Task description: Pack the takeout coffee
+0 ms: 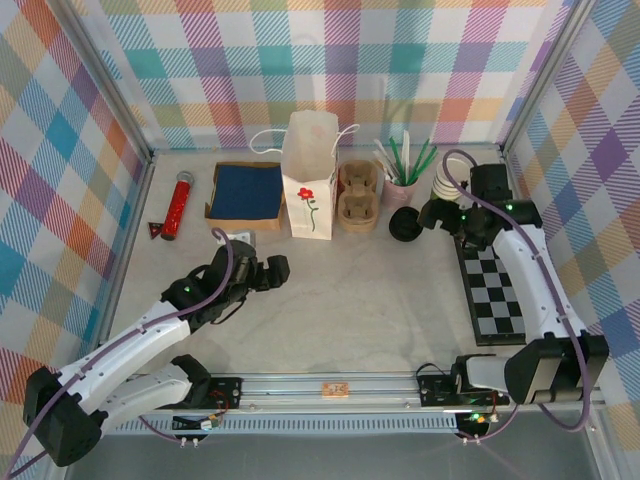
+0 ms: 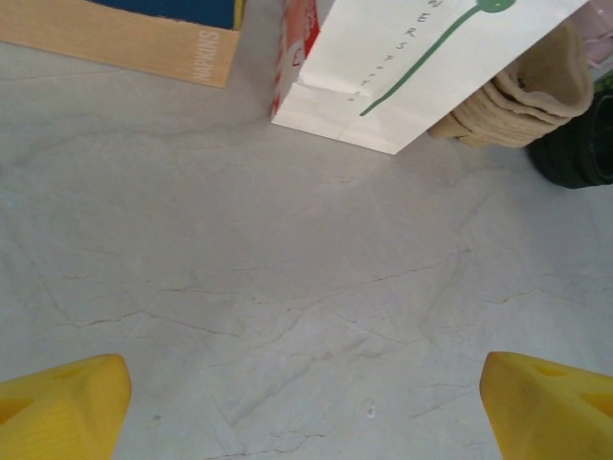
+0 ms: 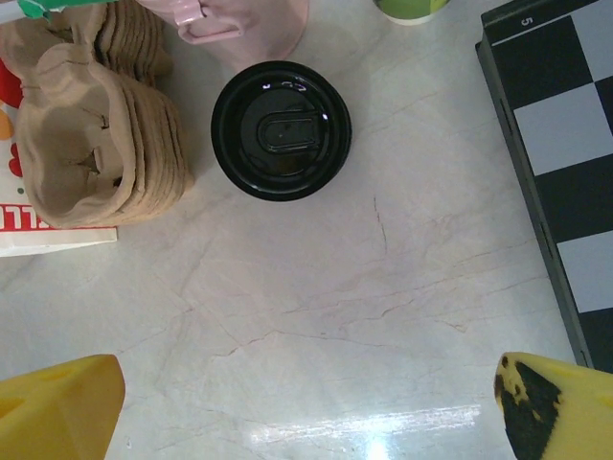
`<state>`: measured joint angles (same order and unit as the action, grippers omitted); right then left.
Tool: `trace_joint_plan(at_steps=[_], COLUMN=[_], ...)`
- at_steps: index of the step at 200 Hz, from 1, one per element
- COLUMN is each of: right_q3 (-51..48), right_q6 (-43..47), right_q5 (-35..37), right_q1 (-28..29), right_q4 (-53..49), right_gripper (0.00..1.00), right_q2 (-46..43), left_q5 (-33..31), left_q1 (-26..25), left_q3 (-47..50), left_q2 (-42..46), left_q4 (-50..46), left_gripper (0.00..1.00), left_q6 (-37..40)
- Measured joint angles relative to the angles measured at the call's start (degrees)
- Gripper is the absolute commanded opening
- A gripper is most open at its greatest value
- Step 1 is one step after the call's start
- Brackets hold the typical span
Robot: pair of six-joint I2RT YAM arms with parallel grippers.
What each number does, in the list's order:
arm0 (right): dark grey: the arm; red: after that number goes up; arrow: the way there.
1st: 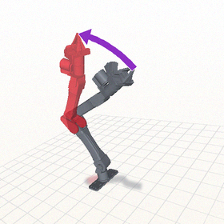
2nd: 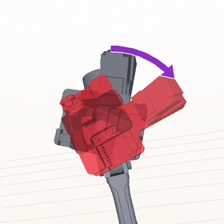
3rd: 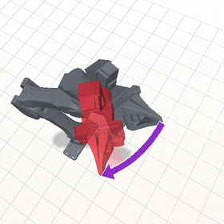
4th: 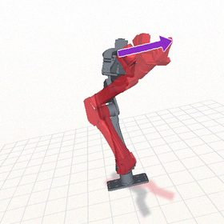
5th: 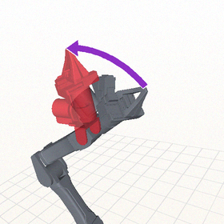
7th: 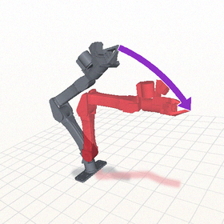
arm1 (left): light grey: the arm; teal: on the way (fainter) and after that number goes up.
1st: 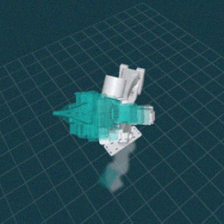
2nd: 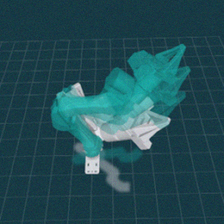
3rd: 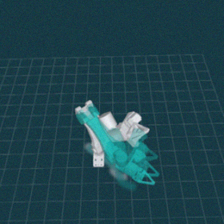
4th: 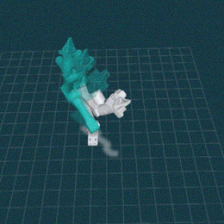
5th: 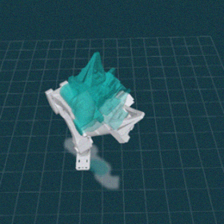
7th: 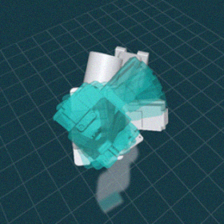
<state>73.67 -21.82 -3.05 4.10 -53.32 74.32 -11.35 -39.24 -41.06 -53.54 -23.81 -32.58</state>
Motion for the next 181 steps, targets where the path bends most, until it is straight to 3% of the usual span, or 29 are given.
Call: trace_joint_plan(at_steps=[71,181], right_q3=[17.59,34.93], right_q6=[0.02,-0.22], right_q5=[3.5,9.22], right_q1=[0.0,-4.96], right_q4=[-6.32,-11.85], right_gripper=[0.95,0.69], right_q2=[6.75,26.43], left_q5=[3.04,4.09], left_q1=[-0.11,-0.11], left_q3=[0.0,0.57], left_q2=[-6.16,-4.9], left_q4=[3.37,6.36], left_gripper=[0.9,0.87], left_q6=[1.14,1.07])
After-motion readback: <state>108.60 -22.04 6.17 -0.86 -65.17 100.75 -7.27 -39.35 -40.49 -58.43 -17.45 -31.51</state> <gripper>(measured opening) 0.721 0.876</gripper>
